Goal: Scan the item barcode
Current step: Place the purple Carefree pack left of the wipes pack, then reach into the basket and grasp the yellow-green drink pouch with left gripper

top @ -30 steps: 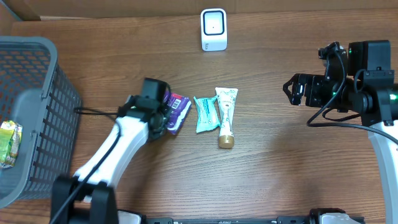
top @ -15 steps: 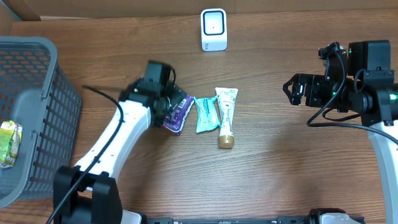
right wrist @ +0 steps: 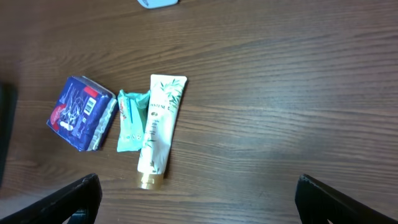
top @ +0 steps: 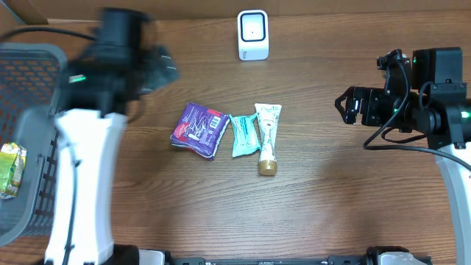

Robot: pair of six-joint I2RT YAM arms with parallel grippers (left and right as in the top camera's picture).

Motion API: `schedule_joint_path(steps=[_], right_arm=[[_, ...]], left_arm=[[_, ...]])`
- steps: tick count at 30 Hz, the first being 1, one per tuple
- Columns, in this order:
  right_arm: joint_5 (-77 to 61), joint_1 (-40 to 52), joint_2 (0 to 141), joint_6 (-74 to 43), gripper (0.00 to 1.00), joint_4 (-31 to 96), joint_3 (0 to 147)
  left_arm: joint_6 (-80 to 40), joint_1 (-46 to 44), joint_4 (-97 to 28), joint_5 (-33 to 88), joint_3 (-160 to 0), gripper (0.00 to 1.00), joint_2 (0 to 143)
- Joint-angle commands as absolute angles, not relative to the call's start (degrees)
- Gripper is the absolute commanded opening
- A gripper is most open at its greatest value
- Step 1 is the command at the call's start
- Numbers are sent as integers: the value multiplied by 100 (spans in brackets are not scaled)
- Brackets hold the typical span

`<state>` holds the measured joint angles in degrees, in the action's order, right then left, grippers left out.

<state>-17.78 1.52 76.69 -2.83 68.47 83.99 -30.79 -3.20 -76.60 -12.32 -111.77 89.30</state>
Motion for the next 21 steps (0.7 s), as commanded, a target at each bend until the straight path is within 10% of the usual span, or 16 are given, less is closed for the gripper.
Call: schedule_joint_path(steps=[1, 12, 21], right_arm=[[-1802, 128, 7664, -276, 100, 6788, 8556], [-1802, 128, 7664, -272, 100, 6652, 8556], [-1802, 128, 7664, -270, 100, 6646, 8556]], left_arm=[[-2134, 827, -8020, -1518, -11819, 99, 8534], [-2021, 4230, -7561, -561, -11216, 100, 8239], [-1522, 4700, -5175, -856, -8803, 99, 8322]])
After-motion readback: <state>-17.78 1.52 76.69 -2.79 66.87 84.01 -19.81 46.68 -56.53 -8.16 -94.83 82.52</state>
